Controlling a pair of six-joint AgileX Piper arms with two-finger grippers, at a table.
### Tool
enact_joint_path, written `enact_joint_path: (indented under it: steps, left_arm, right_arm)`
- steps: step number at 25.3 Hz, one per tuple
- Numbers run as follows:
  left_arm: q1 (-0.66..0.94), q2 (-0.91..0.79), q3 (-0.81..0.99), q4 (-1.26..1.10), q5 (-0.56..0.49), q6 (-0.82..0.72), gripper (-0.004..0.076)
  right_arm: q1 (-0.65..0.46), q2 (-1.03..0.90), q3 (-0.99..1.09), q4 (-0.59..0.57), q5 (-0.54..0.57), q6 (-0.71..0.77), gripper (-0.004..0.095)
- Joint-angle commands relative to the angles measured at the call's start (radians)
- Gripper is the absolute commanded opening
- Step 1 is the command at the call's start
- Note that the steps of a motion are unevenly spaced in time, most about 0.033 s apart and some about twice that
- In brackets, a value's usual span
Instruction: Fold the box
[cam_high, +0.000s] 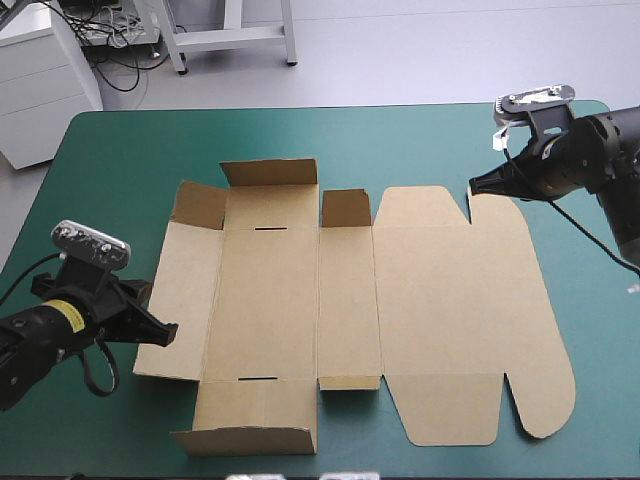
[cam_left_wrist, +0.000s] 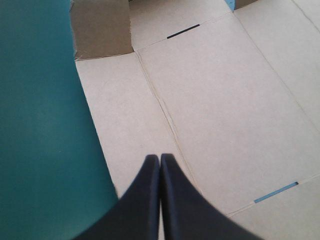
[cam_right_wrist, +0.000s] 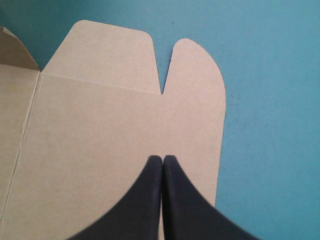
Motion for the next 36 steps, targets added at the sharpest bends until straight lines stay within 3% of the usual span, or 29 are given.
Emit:
enact_joint_path:
  steps: [1,10,14,22,31,36]
  left_arm:
    - [0.002,0.08,-0.104,0.028,0.013,-0.012,-0.0032]
    - [0.002,0.308,-0.38,0.024,0.204,0.048,-0.0006]
    - [0.073,0.393,-0.488,-0.254,0.249,0.193,-0.0006]
    - [0.468,0.421,-0.494,-0.764,0.251,0.405,-0.0006]
    - [0.713,0.421,-0.485,-0.746,0.251,0.425,-0.0006]
    - [0.808,0.425,-0.383,-0.707,0.251,0.43,-0.0006]
  right_arm:
    - [-0.007,-0.063,0.037,0.002,0.003,0.001,-0.0023]
    - [-0.007,-0.264,0.391,-0.002,-0.079,0.04,-0.0023]
    - [-0.007,-0.374,0.517,0.002,-0.113,0.048,-0.0023]
    - [-0.007,-0.458,0.557,0.002,-0.117,0.049,-0.0023]
    - [-0.007,-0.459,0.557,-0.003,-0.114,0.049,-0.0023]
    - [-0.007,-0.459,0.557,-0.005,-0.114,0.049,-0.0023]
